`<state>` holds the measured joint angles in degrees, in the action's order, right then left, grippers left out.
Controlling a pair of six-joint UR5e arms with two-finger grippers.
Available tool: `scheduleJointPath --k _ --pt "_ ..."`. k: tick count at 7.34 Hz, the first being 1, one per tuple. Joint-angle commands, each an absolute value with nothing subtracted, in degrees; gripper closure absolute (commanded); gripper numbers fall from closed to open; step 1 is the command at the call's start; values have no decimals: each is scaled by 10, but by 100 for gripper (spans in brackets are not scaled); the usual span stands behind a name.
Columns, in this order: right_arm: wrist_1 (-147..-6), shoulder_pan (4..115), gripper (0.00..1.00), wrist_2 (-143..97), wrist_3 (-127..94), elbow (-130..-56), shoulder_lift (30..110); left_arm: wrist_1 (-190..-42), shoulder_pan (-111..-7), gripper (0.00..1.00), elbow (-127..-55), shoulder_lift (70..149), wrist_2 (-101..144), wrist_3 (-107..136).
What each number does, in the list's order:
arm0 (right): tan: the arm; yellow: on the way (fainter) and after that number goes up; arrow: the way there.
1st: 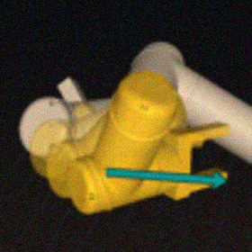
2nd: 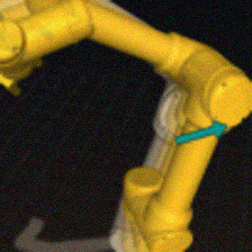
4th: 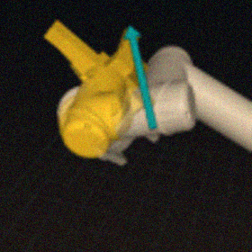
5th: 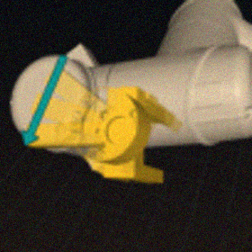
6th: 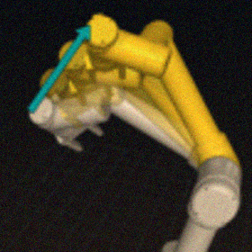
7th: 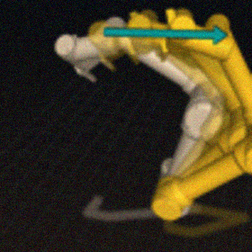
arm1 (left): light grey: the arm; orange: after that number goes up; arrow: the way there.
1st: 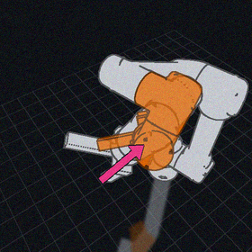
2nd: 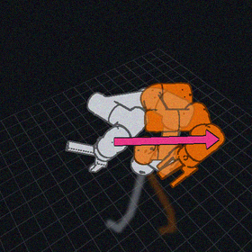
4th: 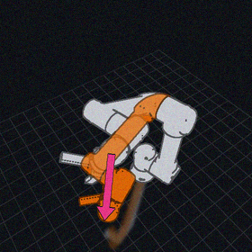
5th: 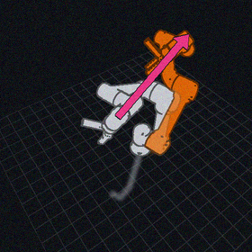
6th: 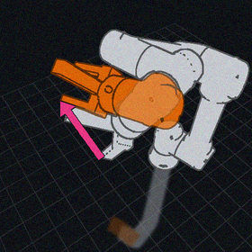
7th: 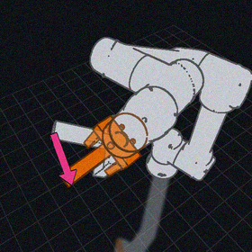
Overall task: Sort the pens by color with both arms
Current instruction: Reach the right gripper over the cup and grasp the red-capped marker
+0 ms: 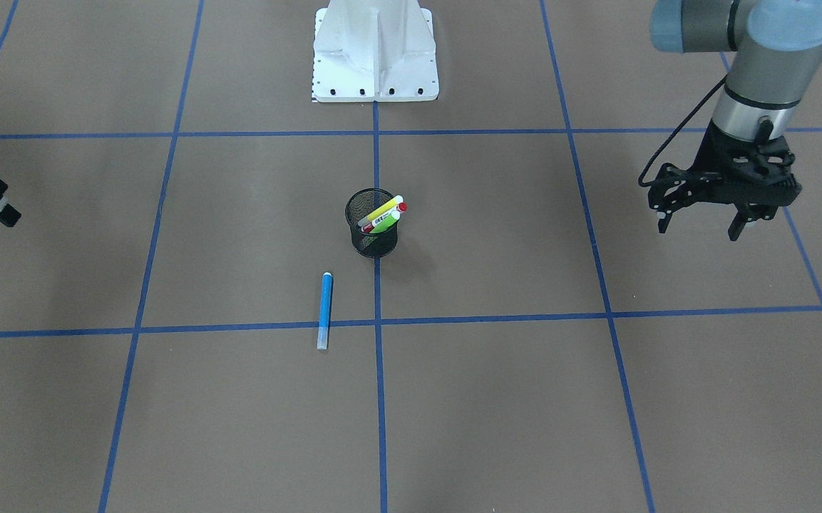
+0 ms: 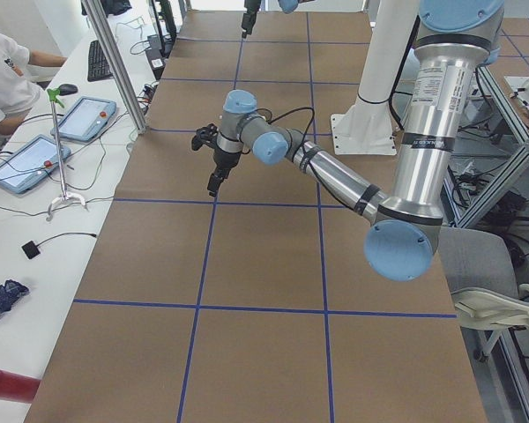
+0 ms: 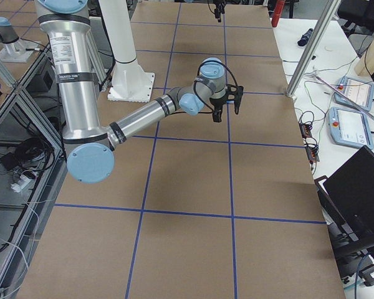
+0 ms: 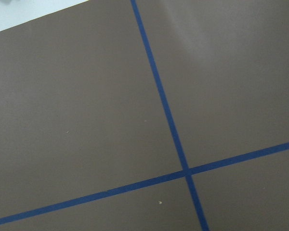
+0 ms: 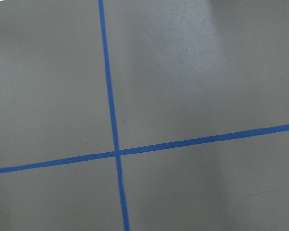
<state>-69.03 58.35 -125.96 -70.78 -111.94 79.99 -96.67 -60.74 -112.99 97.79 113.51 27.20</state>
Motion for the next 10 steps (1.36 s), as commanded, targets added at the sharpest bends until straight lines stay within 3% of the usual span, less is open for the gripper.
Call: scheduleJointPath --k 1,7,10 --pt "-699 490 1 -1189 -839 -1120 719 -971 -632 1 -1130 955 1162 261" --pt "-1007 323 2 -1018 -936 -1084 454 -971 -645 1 -1128 928 1173 260" --pt "-1053 291 8 -999 -938 -917 320 -971 -697 1 -1102 919 1239 169"
